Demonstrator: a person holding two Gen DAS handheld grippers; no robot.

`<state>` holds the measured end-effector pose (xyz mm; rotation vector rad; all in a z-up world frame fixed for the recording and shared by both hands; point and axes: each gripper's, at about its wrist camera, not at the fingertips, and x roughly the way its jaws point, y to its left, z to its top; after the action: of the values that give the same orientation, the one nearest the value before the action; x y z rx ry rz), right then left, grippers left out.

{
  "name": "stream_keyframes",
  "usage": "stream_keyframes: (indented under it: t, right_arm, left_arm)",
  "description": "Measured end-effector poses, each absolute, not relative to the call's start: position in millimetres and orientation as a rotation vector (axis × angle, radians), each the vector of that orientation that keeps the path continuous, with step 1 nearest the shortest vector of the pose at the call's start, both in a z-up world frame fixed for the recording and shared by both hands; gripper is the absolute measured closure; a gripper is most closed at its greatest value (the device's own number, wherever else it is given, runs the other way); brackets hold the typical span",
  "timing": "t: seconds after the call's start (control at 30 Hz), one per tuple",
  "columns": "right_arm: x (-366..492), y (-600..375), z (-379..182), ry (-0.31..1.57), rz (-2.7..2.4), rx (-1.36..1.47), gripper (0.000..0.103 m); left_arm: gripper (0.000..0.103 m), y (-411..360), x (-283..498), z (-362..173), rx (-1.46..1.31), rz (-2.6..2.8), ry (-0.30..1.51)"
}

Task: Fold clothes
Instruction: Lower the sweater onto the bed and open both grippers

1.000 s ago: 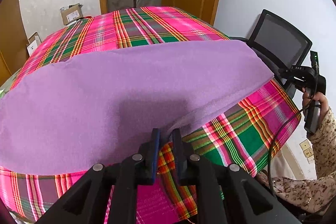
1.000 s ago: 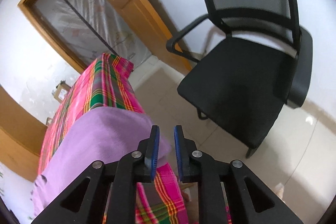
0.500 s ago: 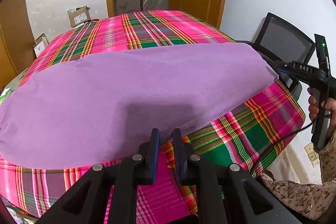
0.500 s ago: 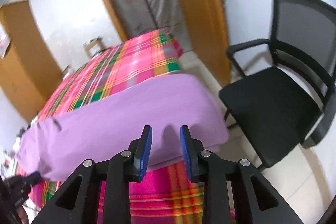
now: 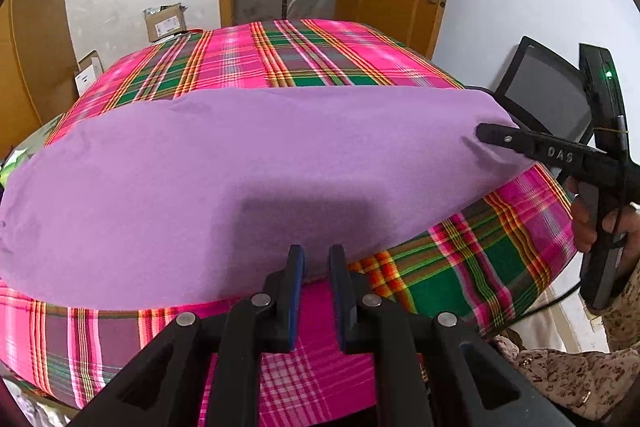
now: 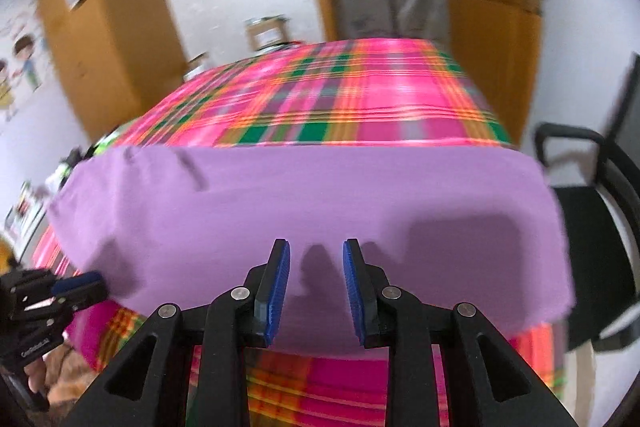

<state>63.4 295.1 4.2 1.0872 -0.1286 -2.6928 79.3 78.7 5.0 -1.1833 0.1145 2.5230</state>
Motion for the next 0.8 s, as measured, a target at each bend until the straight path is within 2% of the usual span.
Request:
stream_keyframes:
  t: [0.3,0.4,0.6,0.8]
  right_arm:
    - [59,224,-13,0.034,-2.526,1.088,0.074]
    - [63,213,-13,0.085,-2.529,1.073,0.070]
    - [78,182,-6,0.282,-2.535,0.938,0.069]
    - [84,158,-12,0.336,-2.447,0.933,0.069]
  left_arm:
    - [0.090,53,81,1,-1.213,2.545,0.051]
    - [0.090,39,86,3,-1.213,2.569,0.026]
    - [0.090,2,94,4,-1.214,2.650,-0.036]
    - [0.090,-21,86,5,-1.229,2.688,-0.118]
